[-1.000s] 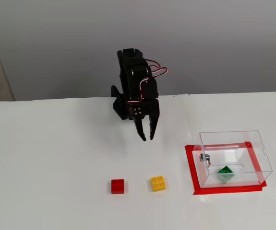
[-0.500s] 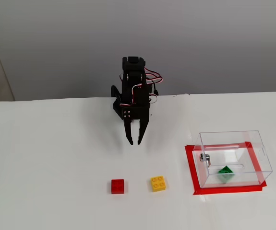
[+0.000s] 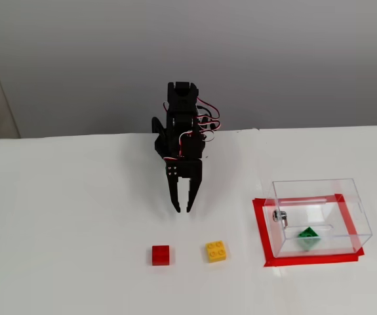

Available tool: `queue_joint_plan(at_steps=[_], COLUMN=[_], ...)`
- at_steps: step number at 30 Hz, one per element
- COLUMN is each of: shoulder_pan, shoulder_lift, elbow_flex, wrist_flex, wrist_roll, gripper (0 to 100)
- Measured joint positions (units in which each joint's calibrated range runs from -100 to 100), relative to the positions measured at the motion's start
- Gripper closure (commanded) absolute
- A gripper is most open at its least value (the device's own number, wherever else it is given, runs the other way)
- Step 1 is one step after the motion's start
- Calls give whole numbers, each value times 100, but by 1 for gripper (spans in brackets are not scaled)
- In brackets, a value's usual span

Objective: Pick the green lego brick and place it into the transparent box

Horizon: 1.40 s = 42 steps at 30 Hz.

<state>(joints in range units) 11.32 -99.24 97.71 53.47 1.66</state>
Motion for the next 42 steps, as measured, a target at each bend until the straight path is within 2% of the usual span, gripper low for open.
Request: queue_joint_plan(at_steps=[8,17,29,42], shoulder_pan=[64,64,-406,-417], shoulder_lift=[0,0,0,0], elbow_flex=[26,-406,-415,-424], wrist_flex=[146,1988,2091,2091], wrist_roll=[0,0,15,15], gripper=[93,93,93,93])
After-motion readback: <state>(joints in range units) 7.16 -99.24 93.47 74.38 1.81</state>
